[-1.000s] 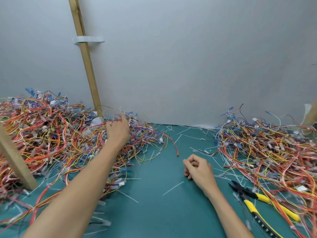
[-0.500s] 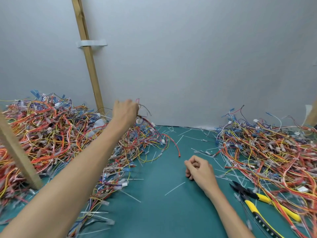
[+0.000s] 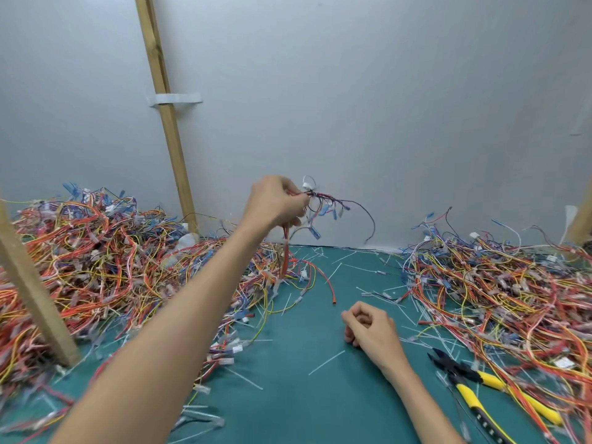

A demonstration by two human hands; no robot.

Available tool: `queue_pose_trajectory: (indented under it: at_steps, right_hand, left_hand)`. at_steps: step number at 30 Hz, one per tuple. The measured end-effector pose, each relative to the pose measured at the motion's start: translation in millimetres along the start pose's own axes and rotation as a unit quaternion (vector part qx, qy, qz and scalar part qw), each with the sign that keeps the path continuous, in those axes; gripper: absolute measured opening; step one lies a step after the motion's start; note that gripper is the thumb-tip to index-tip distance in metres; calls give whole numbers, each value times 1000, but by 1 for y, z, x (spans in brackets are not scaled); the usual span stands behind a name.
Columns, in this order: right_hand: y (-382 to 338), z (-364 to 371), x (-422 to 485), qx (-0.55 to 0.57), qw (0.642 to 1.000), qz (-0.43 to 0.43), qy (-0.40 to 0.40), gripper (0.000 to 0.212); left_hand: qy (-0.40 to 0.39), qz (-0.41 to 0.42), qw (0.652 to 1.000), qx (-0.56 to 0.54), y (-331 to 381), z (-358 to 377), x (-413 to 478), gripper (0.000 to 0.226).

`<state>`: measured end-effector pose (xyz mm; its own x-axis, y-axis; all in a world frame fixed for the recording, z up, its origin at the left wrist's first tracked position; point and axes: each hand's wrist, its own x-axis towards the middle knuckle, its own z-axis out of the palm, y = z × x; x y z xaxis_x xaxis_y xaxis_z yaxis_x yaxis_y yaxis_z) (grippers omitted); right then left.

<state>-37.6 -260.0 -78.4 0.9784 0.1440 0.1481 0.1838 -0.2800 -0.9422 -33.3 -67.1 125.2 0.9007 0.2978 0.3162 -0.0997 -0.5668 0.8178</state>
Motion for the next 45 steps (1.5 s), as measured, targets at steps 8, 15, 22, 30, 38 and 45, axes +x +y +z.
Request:
queue_pose_trajectory:
  at_steps: [8,15,22,30,38,45]
  right_hand:
    - [1,-7,7,215,975,37,39,34]
    - [3,-12,15,319,945,73,-8,37]
    - [0,-13,8,322,944,31,-57,30]
    - [0,-17,11,308,950,47,22,20]
    - [-15,-36,21,364,929,65,2,32]
    - [-21,-49,21,328,943,45,6,37]
  left_hand:
    - [-92,-70,983,-144,-53,76,-53,22]
    - [-211,98,968,94,-97,127,-105,35]
    - [-130,236,914,302,-107,132,-129,53]
    - [-103,363,900,218,-141,96,-135,59]
    - [-28,260,923,283,-179,54,-104,61]
    - [79,241,933,256,-185,34,-86,29]
